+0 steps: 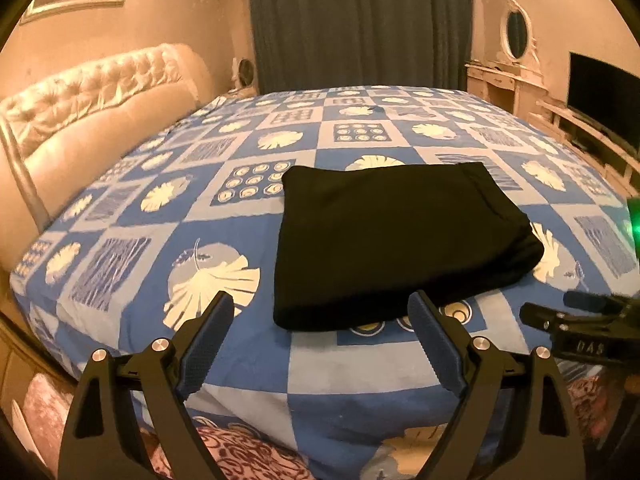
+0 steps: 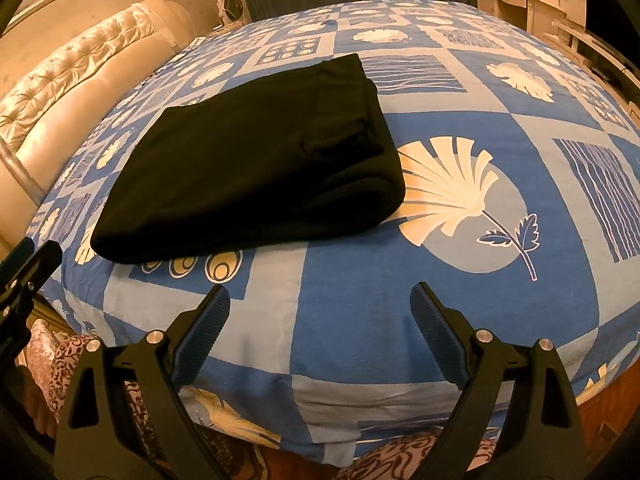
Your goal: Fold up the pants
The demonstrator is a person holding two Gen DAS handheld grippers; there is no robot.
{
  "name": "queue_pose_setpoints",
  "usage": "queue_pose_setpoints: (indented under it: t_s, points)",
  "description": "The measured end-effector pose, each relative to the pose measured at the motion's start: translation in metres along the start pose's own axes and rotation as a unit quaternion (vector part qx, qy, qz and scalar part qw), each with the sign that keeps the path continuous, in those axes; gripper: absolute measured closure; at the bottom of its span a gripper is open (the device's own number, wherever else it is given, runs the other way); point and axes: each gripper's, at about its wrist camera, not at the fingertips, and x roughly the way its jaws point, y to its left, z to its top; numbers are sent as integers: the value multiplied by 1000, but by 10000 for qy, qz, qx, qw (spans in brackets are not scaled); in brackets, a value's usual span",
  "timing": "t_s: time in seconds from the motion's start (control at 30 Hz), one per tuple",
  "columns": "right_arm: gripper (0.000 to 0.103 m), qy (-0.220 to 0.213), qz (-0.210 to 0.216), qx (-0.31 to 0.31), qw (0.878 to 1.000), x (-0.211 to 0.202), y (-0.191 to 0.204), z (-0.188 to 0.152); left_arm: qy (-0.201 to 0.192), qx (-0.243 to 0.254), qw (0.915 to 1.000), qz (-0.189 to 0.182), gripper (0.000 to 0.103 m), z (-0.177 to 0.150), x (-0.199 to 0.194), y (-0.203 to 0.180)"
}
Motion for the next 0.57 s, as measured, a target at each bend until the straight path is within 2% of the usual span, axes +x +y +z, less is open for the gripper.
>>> queue_pose_setpoints:
  t_s: [0.1, 0.13, 0.2, 0.3, 0.37, 0.43, 0.5, 0.57]
  points:
    - [11, 27, 46, 75, 10000, 0, -2, 0, 38, -175, 9996, 228, 15, 5, 1, 4]
    - [11, 46, 75, 94, 9999, 1, -4, 1, -8, -238, 9997, 32, 15, 10, 1, 7]
    - [11, 90, 168, 158, 9997, 1, -4, 0, -91, -253, 9975, -653, 15, 22, -1, 11]
    - [11, 173, 398, 271, 9987, -4, -9, 7, -266, -75, 9964, -800, 15, 44, 3, 16]
    - [11, 145, 615, 404, 9972, -12, -15, 23, -376, -101, 9966, -721, 15, 60, 16, 28]
    - [11, -71, 669, 492, 9965, -19, -23, 44, -336, -228, 9976, -555, 15, 79, 46, 54]
    - [7, -267, 578, 432, 9970, -14, -33, 85, -193, -292, 9987, -365, 15, 98, 88, 82]
    - [6, -454, 304, 356, 9979, 3, -46, 133, -11, -336, 9994, -25, 15, 116, 141, 115]
